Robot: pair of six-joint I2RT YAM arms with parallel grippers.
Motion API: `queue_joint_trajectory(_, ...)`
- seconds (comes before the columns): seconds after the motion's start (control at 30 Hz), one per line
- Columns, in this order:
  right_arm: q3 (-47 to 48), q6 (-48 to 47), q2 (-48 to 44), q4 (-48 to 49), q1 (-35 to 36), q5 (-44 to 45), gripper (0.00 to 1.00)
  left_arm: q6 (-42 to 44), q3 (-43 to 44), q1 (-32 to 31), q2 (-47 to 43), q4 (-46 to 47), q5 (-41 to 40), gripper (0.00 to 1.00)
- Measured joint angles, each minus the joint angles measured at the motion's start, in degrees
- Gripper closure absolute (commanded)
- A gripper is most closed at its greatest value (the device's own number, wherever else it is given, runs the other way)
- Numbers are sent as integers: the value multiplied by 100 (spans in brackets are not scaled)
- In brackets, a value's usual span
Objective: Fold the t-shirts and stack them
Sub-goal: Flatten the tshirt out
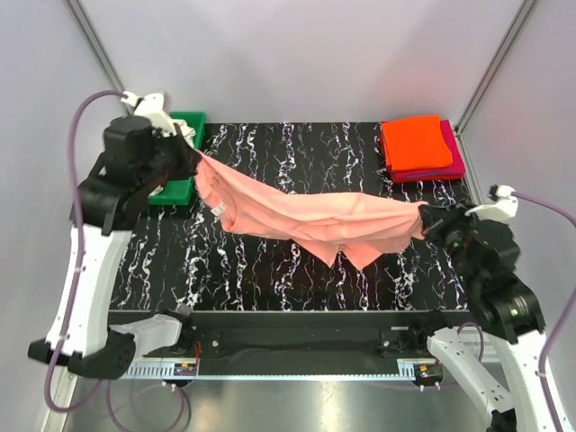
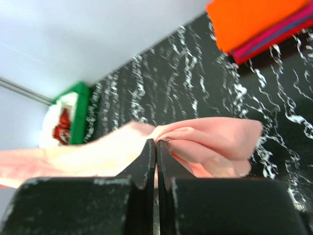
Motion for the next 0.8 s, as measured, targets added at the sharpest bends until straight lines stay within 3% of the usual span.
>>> queue_joint_trajectory(0.17,334,17,-256,-39,0,-72,100,9,-7,-9,-647,-109,-133,100)
queue_joint_trajectory(0.3,326,15,-9,11,0,-11,100,142,83,-9,-487,-92,-271,100)
queue_joint_trajectory(0.43,149,7,750,365,0,142,100,328,560,42,741,-15,-258,100)
queue_joint_trajectory(0.6,-11,-9,2284,1003,0,184,100,535,2264,131,3486,219,101,98)
queue_joint_trajectory(0.63,-39,-7,2586,1084,0,184,100,557,2688,142,4148,304,243,95)
queue_joint_trajectory(0.73,-225,-7,3294,1261,-2,181,100,616,4002,157,5886,422,595,58)
queue_joint_trajectory(0.8,-350,-7,3530,1294,-11,179,100,560,4476,170,6738,501,723,49)
